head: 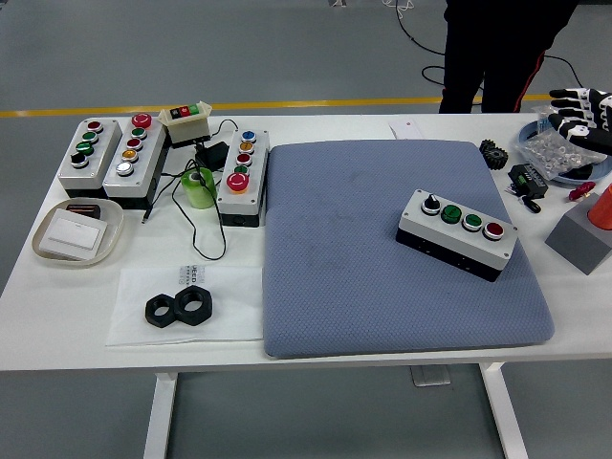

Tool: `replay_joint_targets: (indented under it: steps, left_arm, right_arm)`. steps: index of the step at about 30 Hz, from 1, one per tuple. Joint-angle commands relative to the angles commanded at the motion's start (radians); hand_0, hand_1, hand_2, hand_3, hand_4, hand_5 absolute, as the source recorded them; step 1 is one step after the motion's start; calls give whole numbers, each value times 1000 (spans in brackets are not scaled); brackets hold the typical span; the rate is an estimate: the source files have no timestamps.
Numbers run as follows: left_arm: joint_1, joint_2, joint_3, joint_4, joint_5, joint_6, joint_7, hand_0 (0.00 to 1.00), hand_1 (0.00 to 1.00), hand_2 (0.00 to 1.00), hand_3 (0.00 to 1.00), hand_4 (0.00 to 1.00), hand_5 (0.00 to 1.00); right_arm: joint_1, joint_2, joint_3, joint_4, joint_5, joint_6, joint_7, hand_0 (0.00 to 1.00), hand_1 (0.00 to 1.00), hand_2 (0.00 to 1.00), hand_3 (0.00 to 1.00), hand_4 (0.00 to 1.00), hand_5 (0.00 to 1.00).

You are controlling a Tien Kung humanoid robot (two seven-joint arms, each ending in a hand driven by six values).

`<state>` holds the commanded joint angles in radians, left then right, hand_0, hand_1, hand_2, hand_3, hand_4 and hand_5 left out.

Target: Pick up the button,place it on the desk,press the button,press the button

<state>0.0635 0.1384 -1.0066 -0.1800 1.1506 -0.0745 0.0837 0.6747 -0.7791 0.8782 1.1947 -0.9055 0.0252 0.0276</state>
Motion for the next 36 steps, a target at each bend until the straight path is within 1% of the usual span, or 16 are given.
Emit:
replay_joint_targets:
  steps: [24, 36]
  left_arm:
    - [-8, -2, -1, 0, -2, 2, -1, 742, 915, 985, 943, 613, 998]
    - [4, -4, -7, 0, 4, 1, 1, 742, 915, 984, 943, 614, 998]
  right_arm:
    - [11, 1, 0, -1, -10, 1, -3, 943, 894, 868, 850, 616, 466]
    - [2, 4, -7, -3, -8, 0, -3, 942, 895, 868, 848, 615, 464]
